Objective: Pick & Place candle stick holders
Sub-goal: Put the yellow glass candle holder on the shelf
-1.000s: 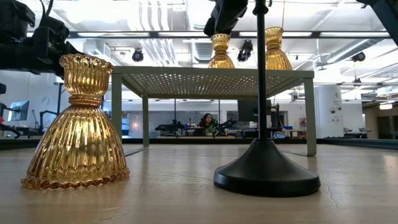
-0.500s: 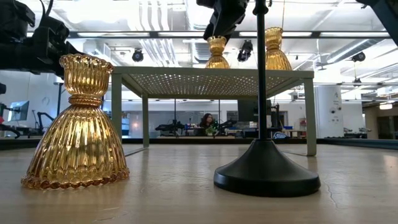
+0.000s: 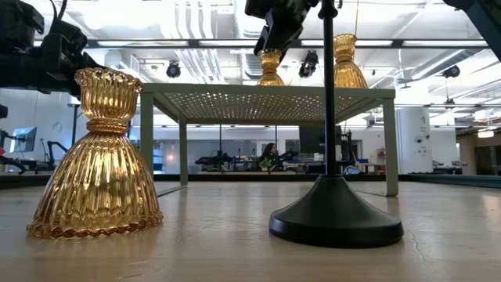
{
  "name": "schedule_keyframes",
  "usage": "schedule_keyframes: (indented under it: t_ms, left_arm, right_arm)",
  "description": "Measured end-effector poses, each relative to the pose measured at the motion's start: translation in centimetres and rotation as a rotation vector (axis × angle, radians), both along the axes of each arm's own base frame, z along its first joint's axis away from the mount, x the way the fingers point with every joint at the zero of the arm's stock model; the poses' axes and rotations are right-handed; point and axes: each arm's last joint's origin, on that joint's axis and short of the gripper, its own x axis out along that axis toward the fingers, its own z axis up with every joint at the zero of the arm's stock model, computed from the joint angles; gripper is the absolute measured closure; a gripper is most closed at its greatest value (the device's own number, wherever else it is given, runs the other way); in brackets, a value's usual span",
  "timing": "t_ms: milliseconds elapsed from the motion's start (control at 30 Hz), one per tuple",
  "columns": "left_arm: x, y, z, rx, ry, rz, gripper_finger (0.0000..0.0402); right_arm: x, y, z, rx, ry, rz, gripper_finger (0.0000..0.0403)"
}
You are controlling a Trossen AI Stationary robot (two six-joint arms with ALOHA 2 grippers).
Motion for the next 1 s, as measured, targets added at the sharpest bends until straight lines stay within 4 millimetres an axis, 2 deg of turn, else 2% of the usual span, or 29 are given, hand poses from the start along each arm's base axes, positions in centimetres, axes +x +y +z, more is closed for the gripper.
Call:
schedule_keyframes:
  t_ms: [700, 833, 1000]
  left_arm:
    - [0.0, 0.0, 0.0, 0.000, 0.000, 0.001, 0.0388]
    - [0.0, 0.0, 0.0, 0.000, 0.000, 0.000, 0.0388]
    - [0.0, 0.0, 0.0, 0.000, 0.000, 0.000, 0.0388]
  right_arm:
    - [0.1, -0.4, -0.4, -0.007, -0.013, -0.001, 0.0395]
    - [-0.3, -0.3, 0.5, 0.001, -0.002, -0.012, 0.0395]
    - [-0.5, 0.2, 2.8, -0.016, -0.072, -0.005, 0.0395]
